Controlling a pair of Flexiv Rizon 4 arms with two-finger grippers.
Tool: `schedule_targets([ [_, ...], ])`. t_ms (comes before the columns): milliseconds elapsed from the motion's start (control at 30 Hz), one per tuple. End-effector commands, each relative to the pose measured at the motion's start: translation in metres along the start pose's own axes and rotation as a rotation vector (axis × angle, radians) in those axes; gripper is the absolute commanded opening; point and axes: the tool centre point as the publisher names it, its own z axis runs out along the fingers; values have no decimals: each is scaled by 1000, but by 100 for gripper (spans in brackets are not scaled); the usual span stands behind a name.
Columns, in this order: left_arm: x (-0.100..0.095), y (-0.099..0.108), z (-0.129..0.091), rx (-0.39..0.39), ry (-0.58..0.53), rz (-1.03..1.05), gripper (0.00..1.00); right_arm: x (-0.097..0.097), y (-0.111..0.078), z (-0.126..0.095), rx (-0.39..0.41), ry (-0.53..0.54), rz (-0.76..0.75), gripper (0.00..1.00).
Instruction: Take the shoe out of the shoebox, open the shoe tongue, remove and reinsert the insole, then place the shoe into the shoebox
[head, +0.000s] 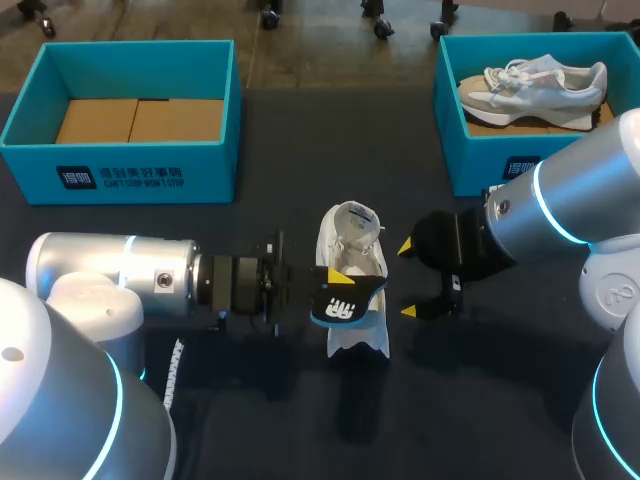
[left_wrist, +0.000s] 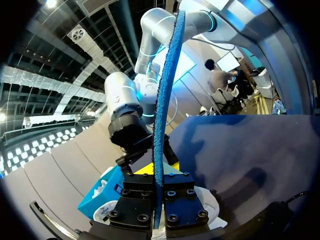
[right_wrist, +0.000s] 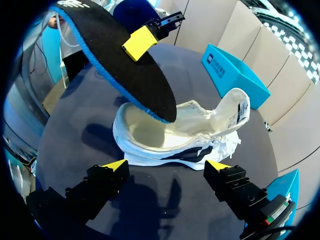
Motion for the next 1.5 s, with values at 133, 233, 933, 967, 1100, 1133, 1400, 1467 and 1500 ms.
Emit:
schedule_targets([
  [133, -1, 13, 21, 2, 25, -12, 0, 1, 0, 0, 0, -2, 0, 100],
  [233, 1, 16, 23, -7, 30, -22, 0, 1, 0, 0, 0, -2, 0, 100],
  [933, 20, 38, 27, -59, 23, -49, 0, 1, 0, 0, 0, -2, 0, 100],
  [967, 21, 39, 27, -60, 24, -49, 0, 1, 0, 0, 0, -2, 0, 100],
  [1100, 20, 39, 27, -54, 22, -42, 0, 1, 0, 0, 0, -2, 0, 100],
  [1133, 20, 38, 27, -51, 20, -40, 0, 1, 0, 0, 0, -2, 0, 100],
  [1400, 20, 32, 24, -42, 19, 20, 0, 1, 0, 0, 0, -2, 0, 100],
  [1467, 22, 33, 22, -40, 17, 21, 0, 1, 0, 0, 0, -2, 0, 100],
  [1500, 22, 34, 21, -40, 15, 20, 0, 1, 0, 0, 0, -2, 0, 100],
])
